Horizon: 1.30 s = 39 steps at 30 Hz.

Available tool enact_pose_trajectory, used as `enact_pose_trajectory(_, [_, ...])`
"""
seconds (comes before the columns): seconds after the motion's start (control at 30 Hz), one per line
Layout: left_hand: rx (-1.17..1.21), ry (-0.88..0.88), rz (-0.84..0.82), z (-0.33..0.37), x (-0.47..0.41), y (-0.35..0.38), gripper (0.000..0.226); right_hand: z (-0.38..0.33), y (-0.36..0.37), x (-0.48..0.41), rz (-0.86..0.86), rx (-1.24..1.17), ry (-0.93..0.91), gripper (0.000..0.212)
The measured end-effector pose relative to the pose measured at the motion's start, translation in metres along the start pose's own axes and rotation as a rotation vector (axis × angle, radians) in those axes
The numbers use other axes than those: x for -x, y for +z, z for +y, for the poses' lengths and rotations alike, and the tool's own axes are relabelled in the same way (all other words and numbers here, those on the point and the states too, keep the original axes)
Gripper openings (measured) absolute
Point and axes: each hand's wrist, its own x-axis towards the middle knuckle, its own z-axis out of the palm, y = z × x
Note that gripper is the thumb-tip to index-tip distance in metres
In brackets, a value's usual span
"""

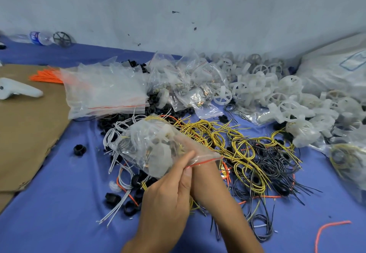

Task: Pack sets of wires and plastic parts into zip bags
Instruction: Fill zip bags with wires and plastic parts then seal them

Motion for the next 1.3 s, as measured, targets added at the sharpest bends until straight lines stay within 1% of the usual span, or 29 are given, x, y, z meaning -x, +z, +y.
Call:
enact_pose_trajectory(0.03, [0.016, -0.006, 0.010, 0.000, -0.001, -0.001, 0.038, 0.000, -0.015, 0.006, -0.065, -0.091, -0.097, 0.021])
enact_pose_trajectory(0.1, [0.040, -0.006, 0.023, -0.003, -0.004, -0.002, 0.037, 0.016, -0.029, 0.020, -0.075, -0.237, -0.299, 0.016])
enact_pose_trajectory(0.13, [0.042, 0.000, 0.022, -0.003, -0.005, -0.002, 0.038, 0.025, -0.030, 0.028, -0.116, -0.346, -0.350, 0.021])
enact_pose_trajectory(0.2, [0.041, 0.007, 0.013, -0.002, -0.006, -0.001, 0.036, 0.045, -0.039, 0.044, -0.136, -0.473, -0.378, 0.028])
enact_pose_trajectory(0.27, [0.037, -0.001, 0.005, 0.001, -0.005, 0.000, 0.036, 0.067, -0.054, 0.046, 0.004, -0.531, -0.322, 0.018])
enact_pose_trajectory(0.3, [0.034, -0.005, 0.001, 0.002, -0.005, 0.001, 0.037, 0.074, -0.064, 0.042, 0.104, -0.530, -0.301, 0.016])
enact_pose_trajectory(0.37, [0.029, -0.010, -0.008, 0.003, -0.003, 0.003, 0.039, 0.078, -0.080, 0.022, 0.267, -0.448, -0.293, 0.018])
enact_pose_trajectory(0.43, [0.007, 0.023, -0.014, 0.002, -0.001, 0.005, 0.037, 0.077, -0.089, -0.010, 0.317, -0.384, -0.266, 0.018])
enact_pose_trajectory(0.53, [-0.002, 0.047, -0.012, -0.001, 0.003, 0.005, 0.036, 0.065, -0.092, -0.060, 0.232, -0.257, -0.228, 0.018])
enact_pose_trajectory(0.6, [0.003, 0.042, -0.012, -0.001, 0.004, 0.003, 0.036, 0.054, -0.089, -0.081, 0.181, -0.149, -0.252, 0.021])
enact_pose_trajectory(0.7, [-0.014, 0.037, 0.008, 0.000, 0.004, -0.002, 0.038, 0.044, -0.083, -0.085, 0.117, -0.120, -0.293, 0.027])
enact_pose_trajectory(0.77, [-0.003, 0.044, 0.019, 0.001, 0.001, -0.009, 0.039, 0.048, -0.079, -0.072, 0.068, -0.154, -0.314, 0.041])
enact_pose_trajectory(0.87, [0.023, 0.096, 0.044, 0.002, -0.005, -0.017, 0.043, 0.063, -0.078, -0.037, -0.012, -0.343, -0.343, 0.064])
enact_pose_trajectory(0.93, [-0.005, 0.140, 0.006, -0.001, -0.004, -0.020, 0.052, 0.075, -0.077, -0.014, -0.170, -0.450, -0.347, 0.078])
enact_pose_trajectory(0.97, [-0.043, 0.178, -0.032, -0.004, -0.001, -0.021, 0.058, 0.081, -0.074, -0.006, -0.245, -0.440, -0.351, 0.083])
enact_pose_trajectory(1.0, [-0.103, 0.234, -0.077, -0.008, 0.002, -0.022, 0.064, 0.085, -0.070, 0.000, -0.272, -0.404, -0.344, 0.083])
enact_pose_trajectory(1.03, [-0.176, 0.312, -0.119, -0.013, 0.007, -0.021, 0.070, 0.089, -0.063, 0.003, -0.236, -0.371, -0.329, 0.079])
enact_pose_trajectory(1.1, [-0.323, 0.445, -0.161, -0.028, 0.016, -0.018, 0.081, 0.092, -0.050, 0.003, -0.063, -0.360, -0.299, 0.061])
enact_pose_trajectory(1.13, [-0.358, 0.464, -0.150, -0.036, 0.018, -0.016, 0.084, 0.092, -0.044, 0.000, 0.015, -0.371, -0.295, 0.050])
enact_pose_trajectory(1.17, [-0.359, 0.458, -0.119, -0.042, 0.018, -0.016, 0.081, 0.091, -0.040, -0.003, 0.070, -0.386, -0.296, 0.042])
enact_pose_trajectory(1.2, [-0.341, 0.449, -0.076, -0.044, 0.016, -0.016, 0.071, 0.089, -0.036, -0.005, 0.100, -0.401, -0.295, 0.037])
enact_pose_trajectory(1.27, [-0.302, 0.463, 0.014, -0.043, 0.006, -0.019, 0.032, 0.083, -0.035, -0.011, 0.138, -0.426, -0.286, 0.033])
enact_pose_trajectory(1.3, [-0.288, 0.467, 0.029, -0.041, 0.000, -0.023, 0.015, 0.079, -0.037, -0.014, 0.160, -0.444, -0.281, 0.033])
